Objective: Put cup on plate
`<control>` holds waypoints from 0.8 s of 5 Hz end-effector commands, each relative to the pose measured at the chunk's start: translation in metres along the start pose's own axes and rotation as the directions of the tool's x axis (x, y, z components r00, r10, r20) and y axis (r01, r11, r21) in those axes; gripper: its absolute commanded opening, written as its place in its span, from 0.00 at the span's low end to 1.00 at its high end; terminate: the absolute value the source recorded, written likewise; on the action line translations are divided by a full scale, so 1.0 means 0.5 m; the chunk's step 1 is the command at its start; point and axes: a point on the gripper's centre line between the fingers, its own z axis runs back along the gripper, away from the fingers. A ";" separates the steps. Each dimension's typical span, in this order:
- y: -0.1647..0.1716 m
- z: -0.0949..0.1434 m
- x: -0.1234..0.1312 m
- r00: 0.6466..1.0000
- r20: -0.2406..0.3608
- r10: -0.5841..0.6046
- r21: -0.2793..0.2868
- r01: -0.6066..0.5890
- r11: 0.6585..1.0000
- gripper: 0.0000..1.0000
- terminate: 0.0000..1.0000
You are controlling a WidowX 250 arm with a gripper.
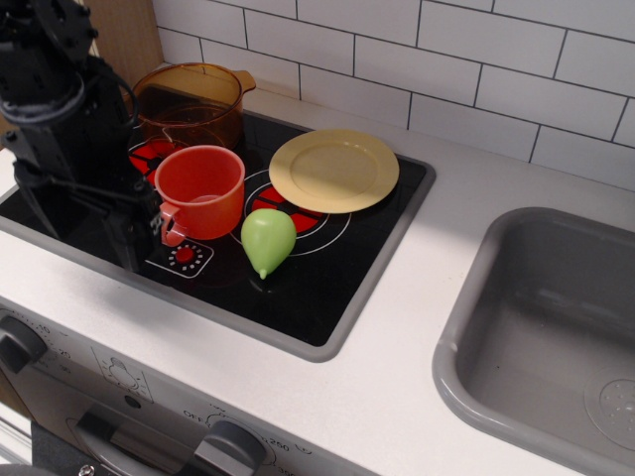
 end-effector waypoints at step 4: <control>-0.032 0.004 0.078 0.995 0.102 -0.008 0.036 0.005 0.999 1.00 0.00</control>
